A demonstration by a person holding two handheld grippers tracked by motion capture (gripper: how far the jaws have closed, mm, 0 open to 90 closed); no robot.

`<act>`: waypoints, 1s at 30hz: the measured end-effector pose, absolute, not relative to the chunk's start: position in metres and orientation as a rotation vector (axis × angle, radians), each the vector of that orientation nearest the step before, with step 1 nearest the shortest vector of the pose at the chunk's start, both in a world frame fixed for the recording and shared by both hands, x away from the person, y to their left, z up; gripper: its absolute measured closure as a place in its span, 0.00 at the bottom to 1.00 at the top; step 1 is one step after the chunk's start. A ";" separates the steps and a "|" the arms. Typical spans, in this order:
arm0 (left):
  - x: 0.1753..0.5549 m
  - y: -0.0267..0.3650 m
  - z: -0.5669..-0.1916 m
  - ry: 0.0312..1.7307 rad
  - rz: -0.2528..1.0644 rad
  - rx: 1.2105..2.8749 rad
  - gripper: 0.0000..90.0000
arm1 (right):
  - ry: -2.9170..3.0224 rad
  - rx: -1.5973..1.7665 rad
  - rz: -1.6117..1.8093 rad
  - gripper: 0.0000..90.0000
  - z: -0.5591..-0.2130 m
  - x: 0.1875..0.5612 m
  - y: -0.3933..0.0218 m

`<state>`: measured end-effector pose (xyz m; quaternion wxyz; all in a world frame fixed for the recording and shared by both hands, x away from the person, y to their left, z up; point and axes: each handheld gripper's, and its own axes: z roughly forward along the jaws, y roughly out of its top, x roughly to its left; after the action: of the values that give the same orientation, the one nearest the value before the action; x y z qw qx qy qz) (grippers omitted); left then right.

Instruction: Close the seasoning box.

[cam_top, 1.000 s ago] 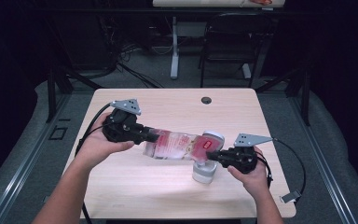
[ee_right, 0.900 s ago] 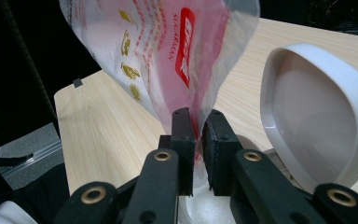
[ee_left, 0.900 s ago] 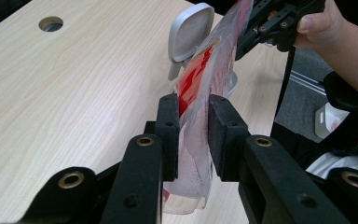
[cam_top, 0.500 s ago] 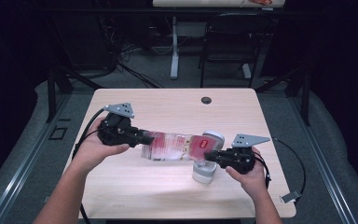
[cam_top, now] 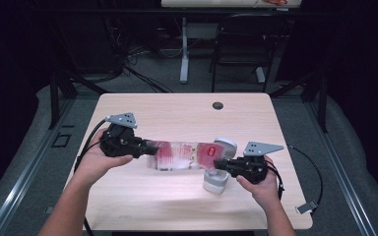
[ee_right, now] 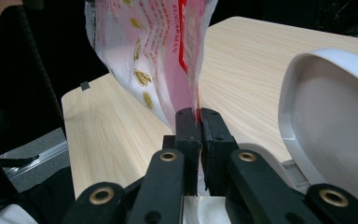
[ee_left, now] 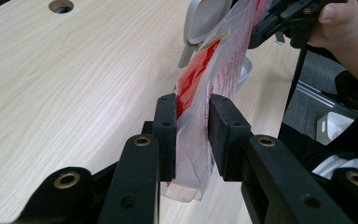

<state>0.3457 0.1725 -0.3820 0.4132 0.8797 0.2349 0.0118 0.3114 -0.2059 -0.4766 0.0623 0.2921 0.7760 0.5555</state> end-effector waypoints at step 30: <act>0.340 0.198 -0.426 0.631 0.023 2.132 0.80 | 2.431 0.803 1.531 1.00 -0.458 0.317 -0.189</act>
<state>0.3404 0.1982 -0.4256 0.4433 0.8595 0.2543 0.0092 0.3173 -0.1892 -0.4576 0.0791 0.2682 0.8125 0.5116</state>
